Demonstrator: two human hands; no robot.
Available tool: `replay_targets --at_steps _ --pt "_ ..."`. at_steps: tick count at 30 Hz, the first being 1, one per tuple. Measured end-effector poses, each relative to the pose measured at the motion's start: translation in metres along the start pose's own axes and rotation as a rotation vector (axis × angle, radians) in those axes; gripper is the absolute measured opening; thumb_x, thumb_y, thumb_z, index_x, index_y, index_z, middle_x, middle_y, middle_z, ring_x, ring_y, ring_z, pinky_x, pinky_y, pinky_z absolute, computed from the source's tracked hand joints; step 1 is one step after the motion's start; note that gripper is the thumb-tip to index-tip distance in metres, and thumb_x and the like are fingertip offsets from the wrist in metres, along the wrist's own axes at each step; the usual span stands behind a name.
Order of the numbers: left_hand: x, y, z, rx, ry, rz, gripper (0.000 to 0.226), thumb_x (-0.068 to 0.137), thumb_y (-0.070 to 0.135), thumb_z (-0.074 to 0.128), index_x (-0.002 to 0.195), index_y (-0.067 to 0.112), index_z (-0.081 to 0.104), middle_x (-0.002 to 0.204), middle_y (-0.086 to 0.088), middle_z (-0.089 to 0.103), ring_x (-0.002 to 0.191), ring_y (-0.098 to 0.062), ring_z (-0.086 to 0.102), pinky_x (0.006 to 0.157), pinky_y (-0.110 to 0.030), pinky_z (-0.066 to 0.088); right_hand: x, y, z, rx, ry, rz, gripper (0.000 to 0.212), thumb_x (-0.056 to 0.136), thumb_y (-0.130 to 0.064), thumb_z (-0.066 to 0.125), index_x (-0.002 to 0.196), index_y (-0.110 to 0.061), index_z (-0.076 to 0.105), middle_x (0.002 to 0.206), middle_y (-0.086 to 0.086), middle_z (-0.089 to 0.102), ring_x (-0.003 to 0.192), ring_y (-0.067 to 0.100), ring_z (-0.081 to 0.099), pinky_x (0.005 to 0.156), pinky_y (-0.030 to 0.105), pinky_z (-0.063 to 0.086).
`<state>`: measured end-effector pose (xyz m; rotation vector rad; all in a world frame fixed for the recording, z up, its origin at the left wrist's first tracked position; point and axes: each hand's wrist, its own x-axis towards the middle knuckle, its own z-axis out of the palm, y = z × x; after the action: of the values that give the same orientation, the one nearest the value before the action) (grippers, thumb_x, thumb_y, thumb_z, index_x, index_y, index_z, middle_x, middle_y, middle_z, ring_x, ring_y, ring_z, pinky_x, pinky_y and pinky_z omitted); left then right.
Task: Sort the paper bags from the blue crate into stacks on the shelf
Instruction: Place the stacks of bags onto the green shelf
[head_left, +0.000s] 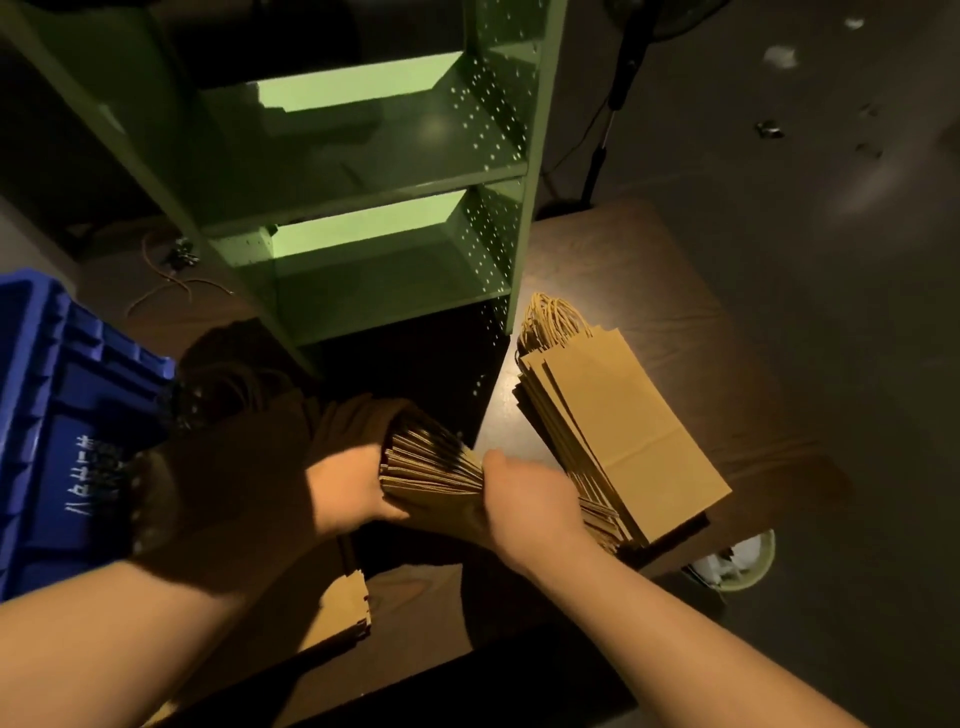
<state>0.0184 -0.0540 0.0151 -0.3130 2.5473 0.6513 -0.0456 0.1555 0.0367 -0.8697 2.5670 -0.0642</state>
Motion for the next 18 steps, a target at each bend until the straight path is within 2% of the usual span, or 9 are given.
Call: replay_targets --at_steps 1,3,5,7,9,13,15,16,18 --pt "-0.005 0.008 0.007 0.048 0.093 -0.142 0.059 0.081 0.043 0.083 0.128 0.019 0.057 0.122 0.003 0.064 0.116 -0.013 0.062 0.087 -0.017 0.047 0.000 0.002 -0.001 0.012 -0.009 -0.005 0.035 0.088 -0.020 0.073 0.115 -0.020 0.051 0.102 0.003 0.068 0.090 0.027 0.067 0.067 0.037 0.048" --pt "-0.016 0.023 0.021 -0.046 0.275 -0.394 0.089 0.071 0.051 0.088 0.137 0.010 0.046 0.134 -0.010 0.057 0.127 -0.026 0.055 0.102 -0.034 0.048 0.002 0.006 -0.008 0.053 -0.014 -0.016 0.029 0.091 -0.017 0.068 0.115 -0.023 0.053 0.101 0.000 0.069 0.092 0.027 0.069 0.071 0.039 0.052" --pt "-0.024 0.032 0.030 -0.303 0.401 -0.504 0.110 0.065 0.046 0.094 0.147 0.007 0.031 0.148 -0.018 0.041 0.140 -0.035 0.038 0.116 -0.047 0.038 0.004 0.010 -0.018 0.082 -0.007 -0.022 0.027 0.092 -0.016 0.065 0.114 -0.027 0.053 0.098 -0.003 0.068 0.092 0.026 0.069 0.073 0.038 0.053" --pt "-0.030 0.038 0.035 -0.569 0.468 -0.557 0.128 0.064 0.040 0.096 0.158 0.014 0.013 0.164 -0.018 0.020 0.151 -0.037 0.023 0.123 -0.051 0.028 0.005 0.014 -0.027 0.114 0.001 -0.017 0.031 0.092 -0.018 0.064 0.119 -0.030 0.054 0.097 -0.006 0.068 0.093 0.025 0.069 0.072 0.036 0.054" --pt "-0.036 0.044 0.035 -0.821 0.555 -0.642 0.136 0.065 0.039 0.096 0.162 0.022 0.003 0.167 -0.013 0.019 0.153 -0.036 0.024 0.123 -0.052 0.027 0.006 0.019 -0.038 0.183 0.002 -0.010 0.027 0.093 -0.028 0.066 0.118 -0.034 0.056 0.100 -0.010 0.070 0.095 0.020 0.069 0.078 0.038 0.058" --pt "-0.054 0.071 0.028 -1.178 0.587 -0.831 0.129 0.063 0.060 0.090 0.161 0.012 0.020 0.159 -0.014 0.041 0.145 -0.036 0.040 0.119 -0.047 0.034 0.001 0.030 -0.071 0.656 -0.119 0.016 0.021 0.091 -0.037 0.076 0.108 -0.038 0.063 0.093 -0.014 0.075 0.086 0.007 0.071 0.079 0.032 0.059" --pt "-0.065 0.081 0.022 -1.463 0.511 -0.725 0.126 0.045 0.068 0.092 0.148 0.010 0.048 0.140 -0.011 0.063 0.130 -0.032 0.058 0.113 -0.048 0.043 -0.005 0.032 -0.086 0.871 -0.195 -0.046 0.024 0.090 -0.033 0.078 0.111 -0.036 0.066 0.095 -0.016 0.076 0.087 0.005 0.073 0.079 0.027 0.057" --pt "-0.072 0.087 0.018 -1.614 0.402 -0.641 0.116 0.038 0.068 0.093 0.133 0.009 0.063 0.126 -0.011 0.073 0.118 -0.030 0.066 0.108 -0.046 0.047 -0.007 0.033 -0.092 0.942 -0.237 -0.089 0.028 0.089 -0.033 0.079 0.114 -0.035 0.067 0.100 -0.016 0.077 0.092 0.006 0.073 0.083 0.028 0.056" --pt "-0.081 0.095 0.011 -1.780 0.204 -0.437 0.096 0.038 0.055 0.100 0.119 0.012 0.073 0.111 -0.008 0.079 0.106 -0.029 0.072 0.099 -0.042 0.051 -0.009 0.035 -0.100 1.051 -0.316 -0.183 0.034 0.086 -0.035 0.082 0.118 -0.034 0.069 0.112 -0.007 0.076 0.103 0.016 0.073 0.090 0.032 0.056"
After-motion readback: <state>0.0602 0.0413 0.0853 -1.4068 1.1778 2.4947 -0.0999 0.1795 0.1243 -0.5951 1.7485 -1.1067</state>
